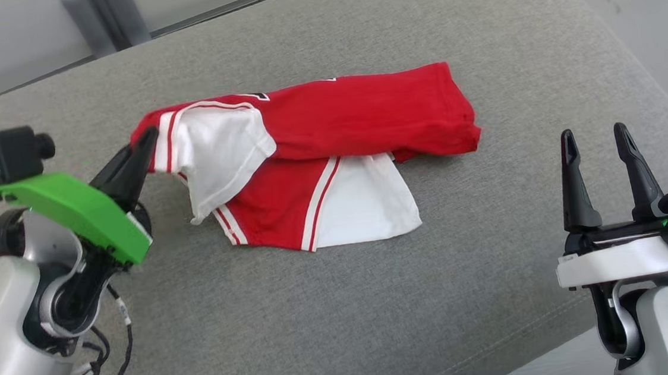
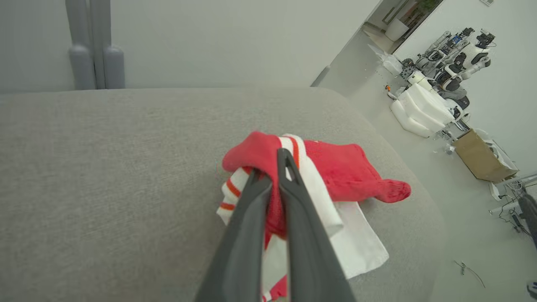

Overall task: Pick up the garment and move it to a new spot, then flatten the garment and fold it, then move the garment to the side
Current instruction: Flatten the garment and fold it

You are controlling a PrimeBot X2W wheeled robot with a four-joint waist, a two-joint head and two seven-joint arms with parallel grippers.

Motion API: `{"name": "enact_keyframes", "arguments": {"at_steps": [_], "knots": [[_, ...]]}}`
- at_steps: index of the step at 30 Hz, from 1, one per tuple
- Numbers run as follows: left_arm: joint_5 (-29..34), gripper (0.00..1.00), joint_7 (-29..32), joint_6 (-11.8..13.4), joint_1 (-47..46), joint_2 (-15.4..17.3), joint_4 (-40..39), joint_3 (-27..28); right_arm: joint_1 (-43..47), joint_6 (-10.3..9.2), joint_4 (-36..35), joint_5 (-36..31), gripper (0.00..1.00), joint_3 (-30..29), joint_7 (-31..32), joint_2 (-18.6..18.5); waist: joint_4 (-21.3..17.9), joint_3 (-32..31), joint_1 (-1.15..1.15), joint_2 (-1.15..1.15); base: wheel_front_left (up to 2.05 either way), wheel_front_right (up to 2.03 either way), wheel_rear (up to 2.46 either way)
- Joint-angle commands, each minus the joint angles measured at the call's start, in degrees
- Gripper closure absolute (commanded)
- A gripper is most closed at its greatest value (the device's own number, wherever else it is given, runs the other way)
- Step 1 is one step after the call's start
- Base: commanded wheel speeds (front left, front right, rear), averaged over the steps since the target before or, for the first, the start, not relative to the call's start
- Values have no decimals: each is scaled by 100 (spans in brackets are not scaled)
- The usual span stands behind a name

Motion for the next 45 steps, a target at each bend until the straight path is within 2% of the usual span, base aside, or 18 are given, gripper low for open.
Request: {"name": "enact_keyframes", "arguments": {"at_steps": [1,4,8,11,12,13,14,19,23,25,29,33,37,41,45], "knots": [[31,100,-89,-50,153,110,77,46,-84,-10,-31,-59,0,48,-1,3,268,195,0,0,0,0,0],[274,100,-241,-149,320,297,312,-40,-179,-10,-49,-97,0,151,-1,0,394,289,0,0,0,0,0],[715,100,-568,-231,125,309,720,-155,-301,-10,-75,-136,0,277,0,0,526,432,0,0,0,0,0],[1282,100,-900,-351,-106,305,1011,-376,-357,-10,-72,-172,0,345,-1,1,615,526,0,0,0,0,0],[1376,91,-1022,-333,-139,248,1117,-406,-368,-10,-66,-181,0,365,-1,0,633,546,0,0,0,0,0],[1614,49,-1194,-283,-186,210,1236,-466,-372,-10,-61,-188,0,375,-1,-1,655,571,0,0,0,0,0],[1817,0,-1398,-199,-229,168,1332,-525,-374,-10,-64,-187,0,379,-1,-1,674,584,0,0,0,0,0],[2369,0,-2406,276,-3,-255,1570,-566,-268,-10,-68,-248,0,352,-1,0,815,614,0,0,0,0,0],[2399,0,-2663,613,481,-769,1258,87,-217,-10,-56,-300,0,346,-1,0,976,577,0,0,0,0,0],[2537,0,-2652,656,851,-1042,991,449,-205,-10,-50,-313,0,346,-1,-1,1040,546,0,0,0,0,0],[2830,0,-2650,392,1574,-1566,884,731,-190,-10,-28,-358,0,399,-1,0,1128,457,0,0,0,0,0],[3198,0,-2652,235,1716,-1908,1443,606,-247,-10,-24,-363,0,498,-1,-1,1145,431,0,0,0,0,0],[3409,0,-2652,249,1337,-2131,2257,585,-274,-10,-44,-394,0,535,-1,1,1130,450,0,0,0,0,0],[3555,0,-2650,124,936,-2313,2895,619,-273,-10,-42,-428,0,553,-1,0,1065,507,0,0,0,0,0],[3636,0,-2648,-103,585,-2472,3301,753,-323,-10,-50,-418,0,537,-1,0,968,579,0,0,0,0,0]]}}
